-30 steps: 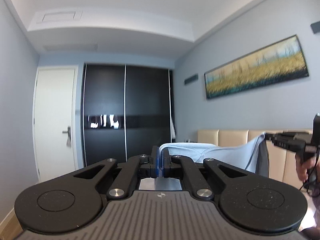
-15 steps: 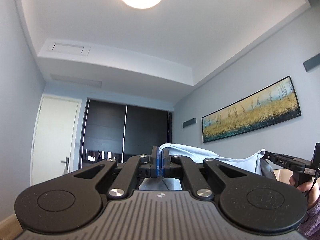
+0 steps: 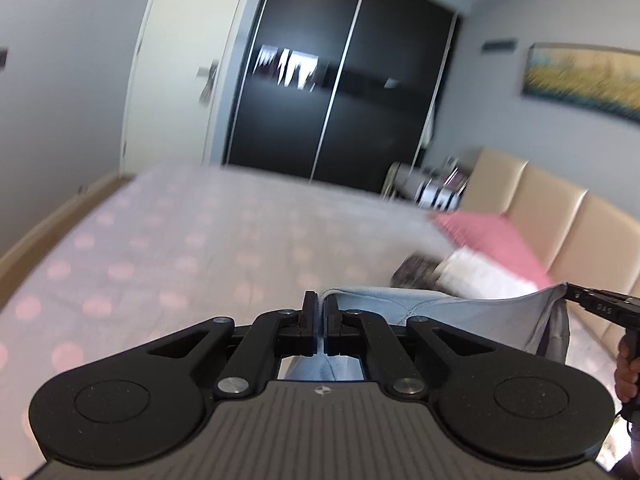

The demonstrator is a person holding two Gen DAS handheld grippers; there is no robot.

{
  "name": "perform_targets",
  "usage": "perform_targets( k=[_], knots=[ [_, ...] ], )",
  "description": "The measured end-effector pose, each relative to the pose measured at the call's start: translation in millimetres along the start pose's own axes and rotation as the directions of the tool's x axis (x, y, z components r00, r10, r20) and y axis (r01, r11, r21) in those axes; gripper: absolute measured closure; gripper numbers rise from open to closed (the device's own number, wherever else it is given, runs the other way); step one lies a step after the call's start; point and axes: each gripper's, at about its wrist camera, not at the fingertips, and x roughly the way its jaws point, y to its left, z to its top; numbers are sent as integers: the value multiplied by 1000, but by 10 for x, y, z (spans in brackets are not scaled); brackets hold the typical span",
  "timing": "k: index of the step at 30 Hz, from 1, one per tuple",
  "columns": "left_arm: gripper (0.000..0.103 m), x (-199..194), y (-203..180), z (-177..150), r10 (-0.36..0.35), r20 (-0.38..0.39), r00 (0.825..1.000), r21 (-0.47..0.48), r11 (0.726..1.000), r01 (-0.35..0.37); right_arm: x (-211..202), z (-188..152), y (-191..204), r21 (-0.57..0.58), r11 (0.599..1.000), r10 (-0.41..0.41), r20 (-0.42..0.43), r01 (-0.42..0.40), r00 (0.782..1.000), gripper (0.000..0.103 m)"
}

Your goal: Fold clothes

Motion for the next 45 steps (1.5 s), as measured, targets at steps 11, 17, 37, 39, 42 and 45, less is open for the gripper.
perform_targets(
  k=[11, 17, 37, 39, 42, 45],
  knots=[
    [102, 1583, 638, -434, 80, -227, 971, -48, 995, -93, 1708, -497, -88, -24, 999, -26, -221, 21, 975, 100],
    [102, 2224, 843, -603, 102, -320, 942, -65, 990, -129, 2374, -727, -55, -27, 1000, -16, -326, 8, 945, 100],
    [57, 2136, 1036, -882, 89, -394, 915, -78, 988, -130, 2401, -975, -346, 63, 997, 61, -455, -36, 889, 66],
    [57, 2112, 930, -855, 73, -389, 918, -68, 992, -107, 2312, -988, -325, 54, 998, 62, -453, -42, 889, 66],
    [57, 2180, 714, -835, 64, -395, 916, -19, 997, -78, 2208, -1022, -299, 55, 997, 81, -460, -63, 884, 66],
    [57, 2355, 532, -863, 63, -418, 906, 15, 998, -63, 2131, -1078, -288, 53, 995, 102, -469, -87, 878, 66]
  ],
)
